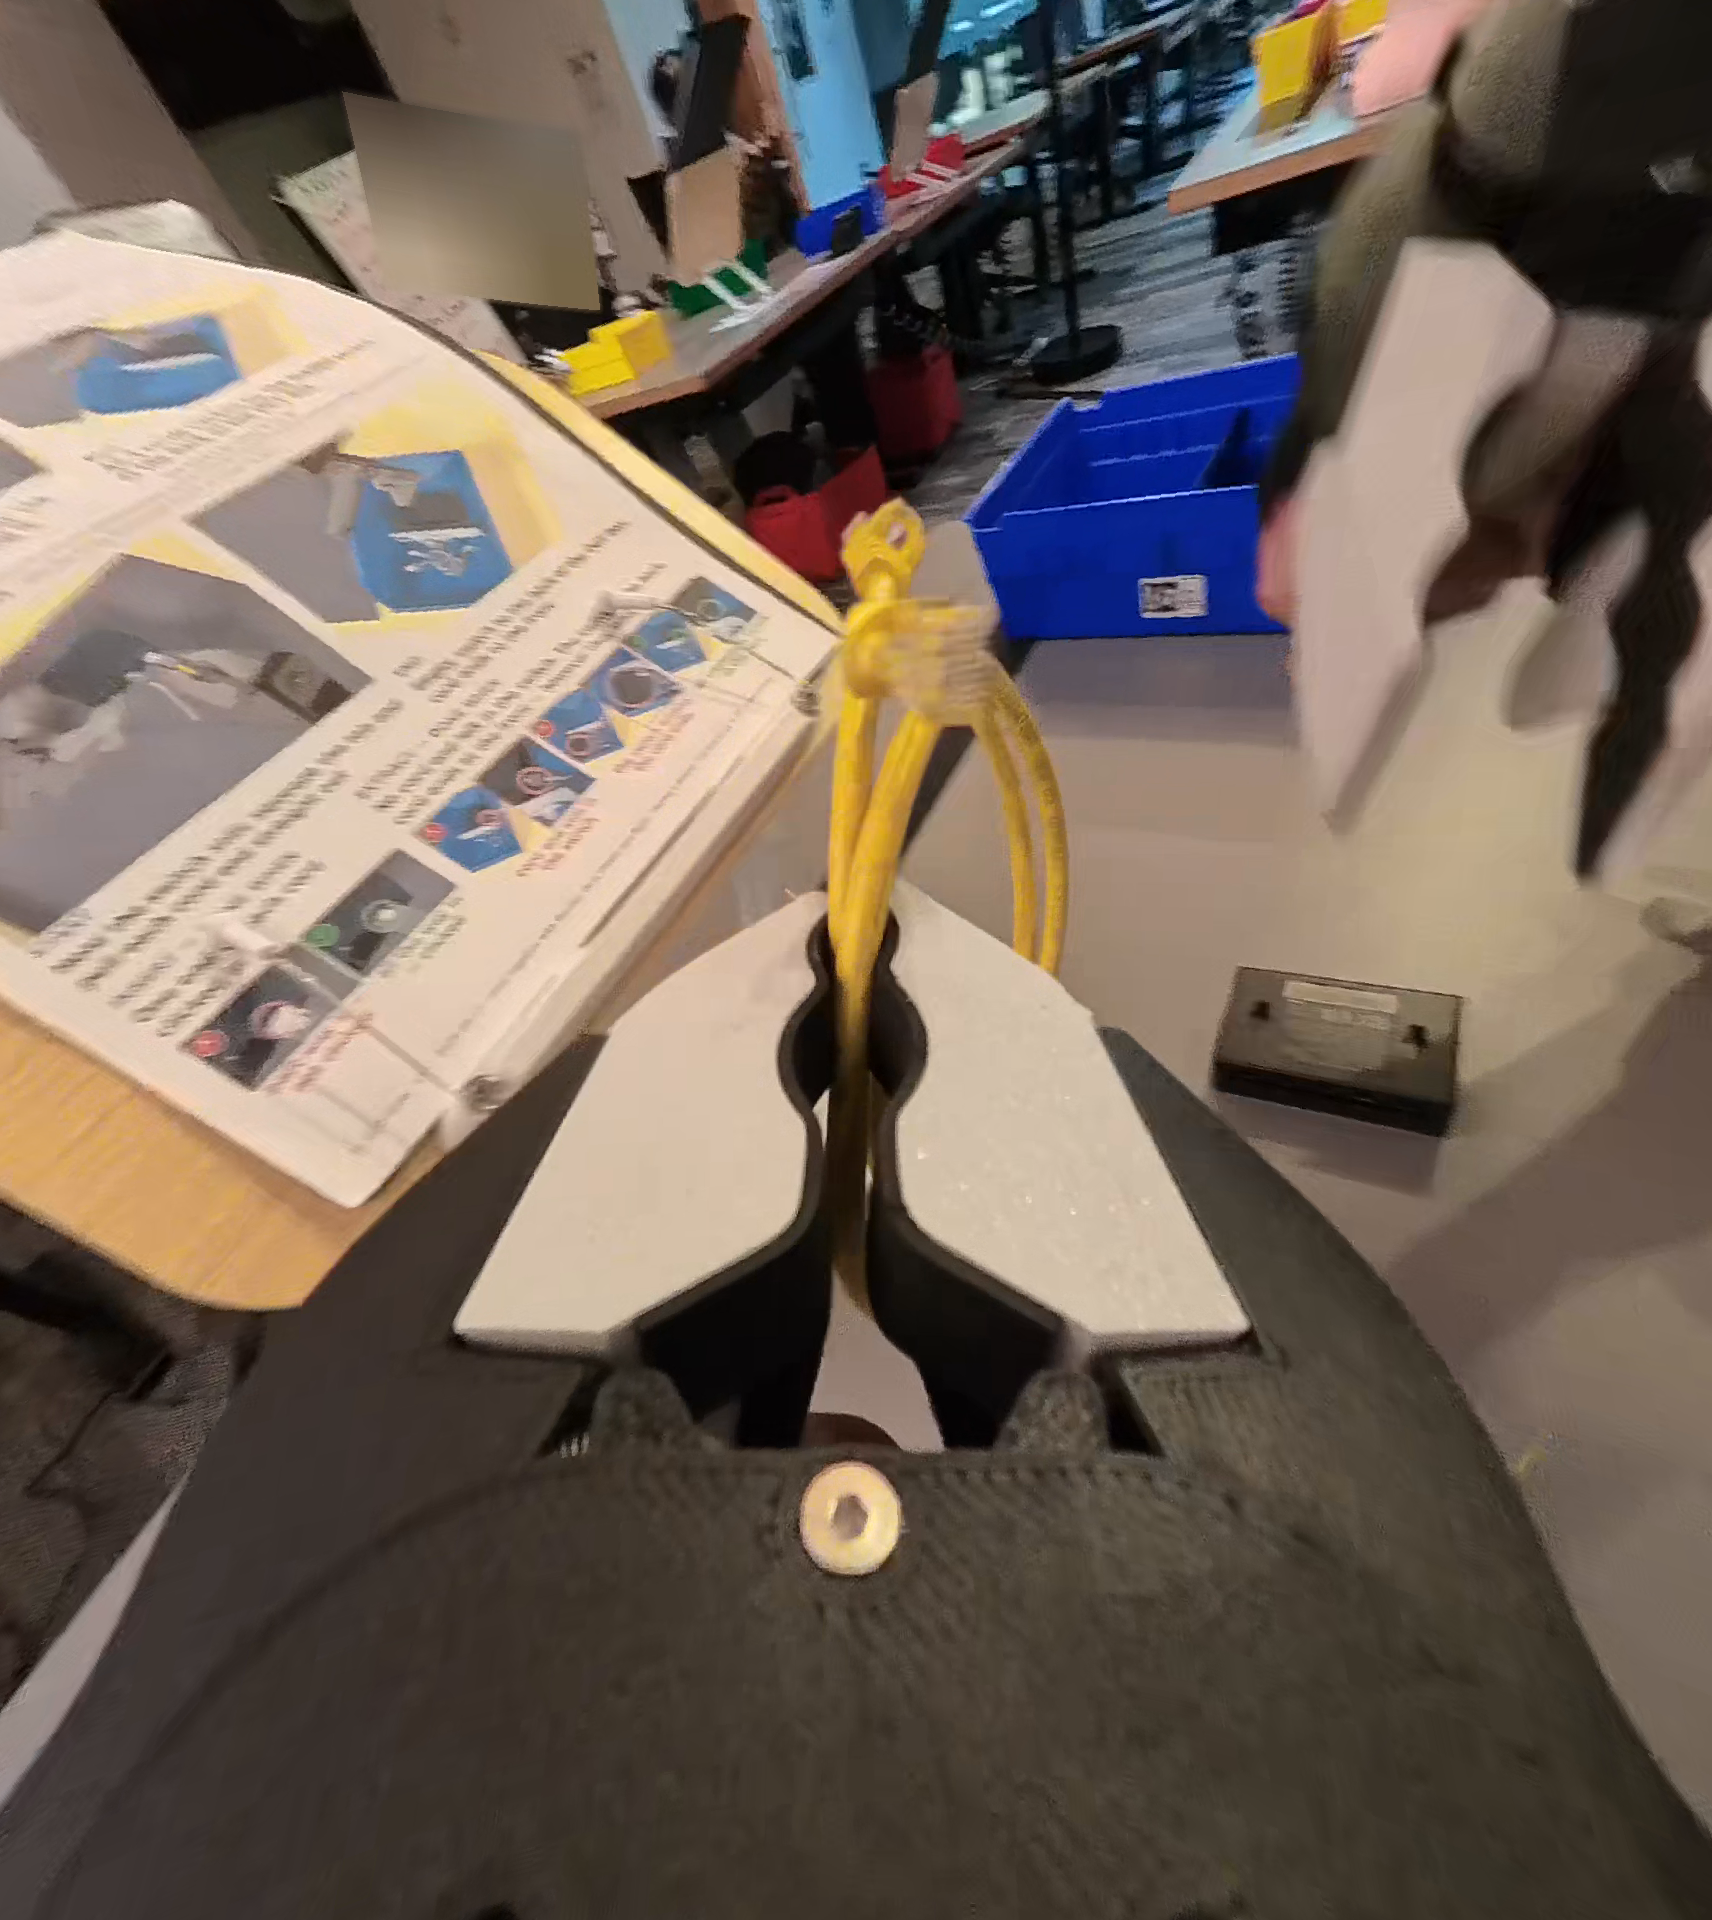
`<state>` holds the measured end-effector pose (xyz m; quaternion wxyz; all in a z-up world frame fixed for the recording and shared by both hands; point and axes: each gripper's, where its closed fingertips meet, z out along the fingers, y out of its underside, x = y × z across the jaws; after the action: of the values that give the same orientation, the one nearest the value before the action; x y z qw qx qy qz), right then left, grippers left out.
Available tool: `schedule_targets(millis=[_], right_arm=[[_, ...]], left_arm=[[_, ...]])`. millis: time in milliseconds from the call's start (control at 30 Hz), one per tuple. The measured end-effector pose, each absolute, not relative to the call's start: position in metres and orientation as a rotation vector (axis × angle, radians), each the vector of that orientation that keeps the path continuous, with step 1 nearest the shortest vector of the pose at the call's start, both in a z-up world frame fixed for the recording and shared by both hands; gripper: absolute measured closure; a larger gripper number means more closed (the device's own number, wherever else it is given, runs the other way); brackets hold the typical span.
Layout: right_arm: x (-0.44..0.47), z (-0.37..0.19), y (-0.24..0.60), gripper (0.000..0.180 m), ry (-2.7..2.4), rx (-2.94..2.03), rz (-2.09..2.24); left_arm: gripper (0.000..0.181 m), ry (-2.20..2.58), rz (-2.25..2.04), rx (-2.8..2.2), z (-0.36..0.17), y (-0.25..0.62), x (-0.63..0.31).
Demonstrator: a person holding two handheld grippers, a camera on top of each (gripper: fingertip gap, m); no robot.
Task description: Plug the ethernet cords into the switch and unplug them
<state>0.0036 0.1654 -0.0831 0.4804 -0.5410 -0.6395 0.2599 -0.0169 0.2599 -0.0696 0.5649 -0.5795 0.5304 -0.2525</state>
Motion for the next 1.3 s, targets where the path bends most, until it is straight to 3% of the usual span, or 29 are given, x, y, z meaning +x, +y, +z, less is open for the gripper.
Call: schedule_targets(millis=[133, 233, 333, 433, 600, 633, 800, 933, 1300], right_arm=[[0.041, -0.041, 0.200, 0.136, -1.342, -1.215, 0.249], [0.057, -0.041, 0.212, 0.138, -1.336, -1.200, 0.065], [0.057, -0.053, 0.220, 0.145, -1.366, -1.221, -0.016], [0.052, -0.063, 0.218, 0.167, -1.429, -1.218, -0.034], [0.050, -0.068, 0.212, 0.169, -1.447, -1.276, 0.063], [0.052, -0.068, 0.214, 0.169, -1.439, -1.284, 0.053], [0.064, -0.066, 0.227, 0.169, -1.401, -1.313, -0.096], [0.060, -0.068, 0.229, 0.170, -1.410, -1.313, -0.158], [0.035, -0.055, 0.212, 0.170, -1.394, -1.220, -0.038]], left_arm=[[0.180, 1.323, -0.707, -1.314, -0.072, 0.244, -0.011], [0.180, 1.347, -0.798, -1.300, -0.071, 0.234, -0.006], [0.180, 1.445, -0.849, -1.281, -0.080, 0.219, 0.000], [0.180, 1.526, -0.850, -1.260, -0.088, 0.208, 0.005], [0.180, 1.502, -0.901, -1.270, -0.089, 0.211, 0.006], [0.177, 1.481, -0.903, -1.279, -0.089, 0.214, 0.006], [0.130, 1.392, -0.923, -1.235, -0.061, 0.214, -0.010], [0.119, 1.402, -0.765, -1.193, -0.045, 0.203, -0.005], [0.154, 1.434, -0.252, -1.323, -0.065, 0.225, 0.010]])
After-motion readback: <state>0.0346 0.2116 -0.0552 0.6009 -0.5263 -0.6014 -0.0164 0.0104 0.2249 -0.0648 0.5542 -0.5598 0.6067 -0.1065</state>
